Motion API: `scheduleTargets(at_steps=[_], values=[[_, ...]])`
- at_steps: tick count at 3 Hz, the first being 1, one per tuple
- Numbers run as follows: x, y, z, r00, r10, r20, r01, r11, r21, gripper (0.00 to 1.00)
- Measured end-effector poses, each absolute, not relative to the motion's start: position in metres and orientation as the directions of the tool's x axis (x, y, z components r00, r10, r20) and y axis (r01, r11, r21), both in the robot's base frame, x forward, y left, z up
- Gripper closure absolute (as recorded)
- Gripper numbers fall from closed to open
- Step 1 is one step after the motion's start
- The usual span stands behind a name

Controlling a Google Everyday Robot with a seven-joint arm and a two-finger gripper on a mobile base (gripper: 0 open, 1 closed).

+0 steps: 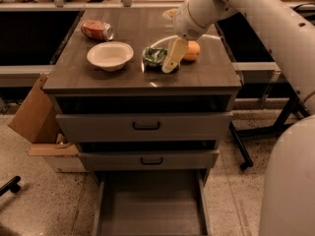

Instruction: Pick green can from bottom drawer and place on counter

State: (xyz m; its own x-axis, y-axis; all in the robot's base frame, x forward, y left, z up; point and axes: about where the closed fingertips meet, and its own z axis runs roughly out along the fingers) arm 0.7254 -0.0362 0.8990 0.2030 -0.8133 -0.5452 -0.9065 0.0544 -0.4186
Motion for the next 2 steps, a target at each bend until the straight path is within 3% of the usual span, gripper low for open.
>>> scheduleTargets(at_steps=[2], values=[[0.713,-0.050,0.934,0.239,-0.818,-0.523,-0.868,0.062,-0.494,0.00]])
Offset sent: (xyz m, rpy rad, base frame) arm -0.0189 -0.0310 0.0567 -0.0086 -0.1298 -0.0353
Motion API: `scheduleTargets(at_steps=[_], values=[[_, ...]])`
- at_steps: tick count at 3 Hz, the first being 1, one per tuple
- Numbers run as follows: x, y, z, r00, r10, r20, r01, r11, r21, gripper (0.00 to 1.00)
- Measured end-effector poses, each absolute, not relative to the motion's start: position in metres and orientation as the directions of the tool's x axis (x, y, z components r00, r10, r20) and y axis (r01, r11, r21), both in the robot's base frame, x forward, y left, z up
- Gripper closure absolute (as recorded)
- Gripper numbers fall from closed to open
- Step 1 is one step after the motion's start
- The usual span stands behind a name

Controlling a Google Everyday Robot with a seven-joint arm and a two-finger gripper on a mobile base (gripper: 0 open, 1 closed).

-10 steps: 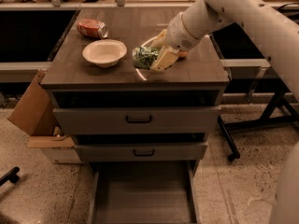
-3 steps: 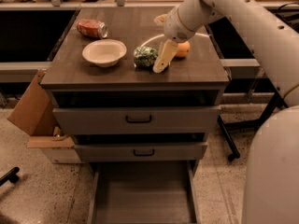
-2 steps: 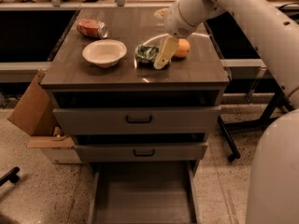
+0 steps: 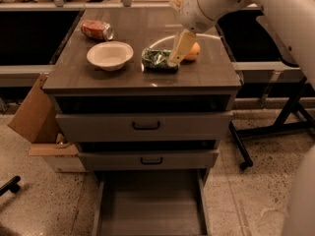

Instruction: Pick green can from bottom drawer and place on counter

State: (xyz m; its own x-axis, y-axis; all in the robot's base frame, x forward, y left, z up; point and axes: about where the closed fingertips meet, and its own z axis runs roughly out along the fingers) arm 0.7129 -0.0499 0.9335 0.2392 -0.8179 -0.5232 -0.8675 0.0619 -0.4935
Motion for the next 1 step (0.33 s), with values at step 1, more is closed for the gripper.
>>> scheduleTargets(at_steps=[1], values=[[0.6998,-0.0641,0.9428,0.261,-0.804,-0.533,-0.844,0.078,-0.531,0.00]])
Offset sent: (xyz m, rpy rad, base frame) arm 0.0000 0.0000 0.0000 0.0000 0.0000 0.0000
